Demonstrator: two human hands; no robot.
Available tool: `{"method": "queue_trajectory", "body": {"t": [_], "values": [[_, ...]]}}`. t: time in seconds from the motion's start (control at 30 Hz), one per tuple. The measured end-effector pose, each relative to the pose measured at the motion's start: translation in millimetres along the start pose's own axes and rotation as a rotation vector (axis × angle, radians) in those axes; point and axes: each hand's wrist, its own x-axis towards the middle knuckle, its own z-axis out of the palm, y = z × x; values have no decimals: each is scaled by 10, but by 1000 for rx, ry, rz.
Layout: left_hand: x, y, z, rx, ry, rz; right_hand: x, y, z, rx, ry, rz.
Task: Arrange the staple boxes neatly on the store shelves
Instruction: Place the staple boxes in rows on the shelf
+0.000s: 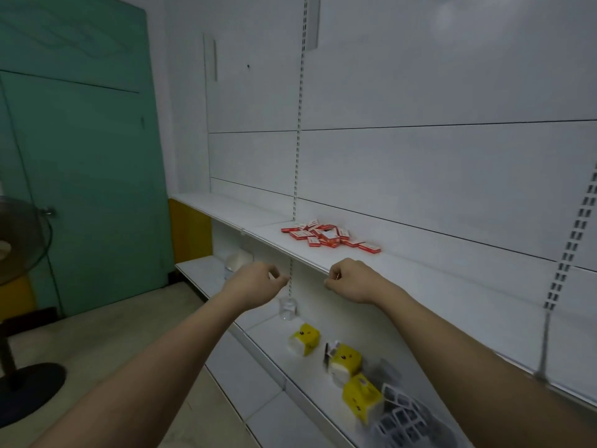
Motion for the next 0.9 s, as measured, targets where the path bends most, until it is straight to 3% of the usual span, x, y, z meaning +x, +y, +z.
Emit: {"method": "queue_trajectory", "body": {"t": [0.4,0.6,0.9], "values": [[1628,-1065,193,90,-6,46,1986,63,648,105,3,31],[2690,-1437,-47,81,-36,72,3063,101,745,191,44,79],[3888,-1978,176,-19,-77,167,4122,182,895,62,163,186]]}}
